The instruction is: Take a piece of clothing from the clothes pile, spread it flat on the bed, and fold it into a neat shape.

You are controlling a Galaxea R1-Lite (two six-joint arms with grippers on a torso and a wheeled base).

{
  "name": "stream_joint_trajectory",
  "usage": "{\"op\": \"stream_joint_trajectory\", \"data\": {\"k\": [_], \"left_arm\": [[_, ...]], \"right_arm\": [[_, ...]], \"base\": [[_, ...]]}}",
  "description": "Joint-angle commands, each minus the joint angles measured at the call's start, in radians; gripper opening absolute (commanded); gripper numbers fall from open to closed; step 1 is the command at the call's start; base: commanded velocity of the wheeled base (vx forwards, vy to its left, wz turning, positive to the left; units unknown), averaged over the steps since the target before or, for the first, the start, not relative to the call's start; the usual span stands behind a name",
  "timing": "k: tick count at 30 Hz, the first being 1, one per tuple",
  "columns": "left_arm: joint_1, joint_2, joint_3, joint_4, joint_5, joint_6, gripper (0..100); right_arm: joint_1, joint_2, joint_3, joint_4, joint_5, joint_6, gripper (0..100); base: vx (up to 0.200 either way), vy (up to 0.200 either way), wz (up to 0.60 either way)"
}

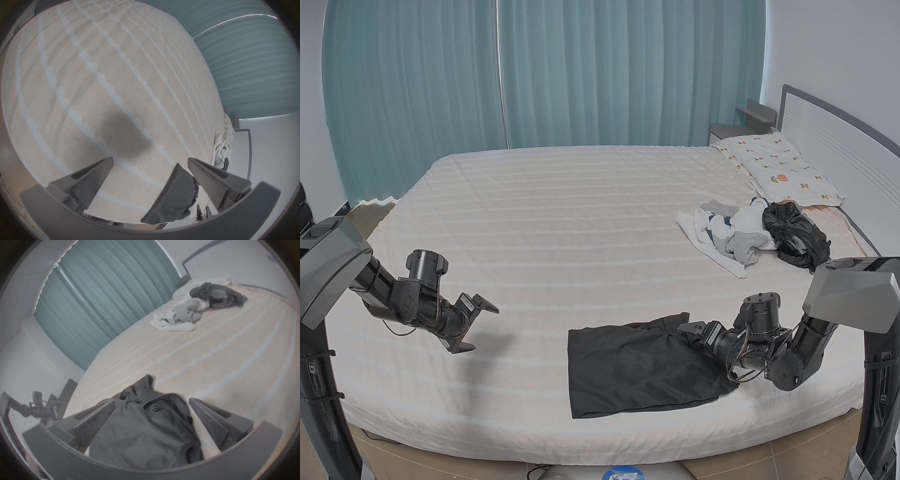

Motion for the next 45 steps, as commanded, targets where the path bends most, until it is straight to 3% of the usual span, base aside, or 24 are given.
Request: {"op": "stream_joint_trajectory", "data": {"k": [1, 8, 9, 21, 29, 45], "left_arm": [[0.0, 0.002, -0.001, 0.0, 0.0, 0.0, 100], [0.0, 0.002, -0.001, 0.0, 0.0, 0.0, 100], [0.0, 0.002, -0.001, 0.0, 0.0, 0.0, 100], [0.0, 0.002, -0.001, 0.0, 0.002, 0.0, 100], [0.0, 0.004, -0.001, 0.0, 0.002, 0.0, 100], [0.0, 0.004, -0.002, 0.0, 0.002, 0.0, 100]], "right_arm": [[0.002, 0.035, -0.046, 0.025, 0.0, 0.001, 100], [0.001, 0.093, -0.192, 0.119, -0.011, 0.001, 100], [0.001, 0.1, -0.214, 0.128, -0.019, 0.001, 0], [-0.027, 0.096, -0.234, 0.14, -0.03, -0.002, 0], [-0.096, 0.1, -0.286, 0.14, -0.03, -0.002, 0], [-0.149, 0.134, -0.246, 0.128, -0.027, -0.021, 0]], "base": [[0.0, 0.0, 0.0], [0.0, 0.0, 0.0], [0.0, 0.0, 0.0], [0.0, 0.0, 0.0], [0.0, 0.0, 0.0], [0.0, 0.0, 0.0]]}}
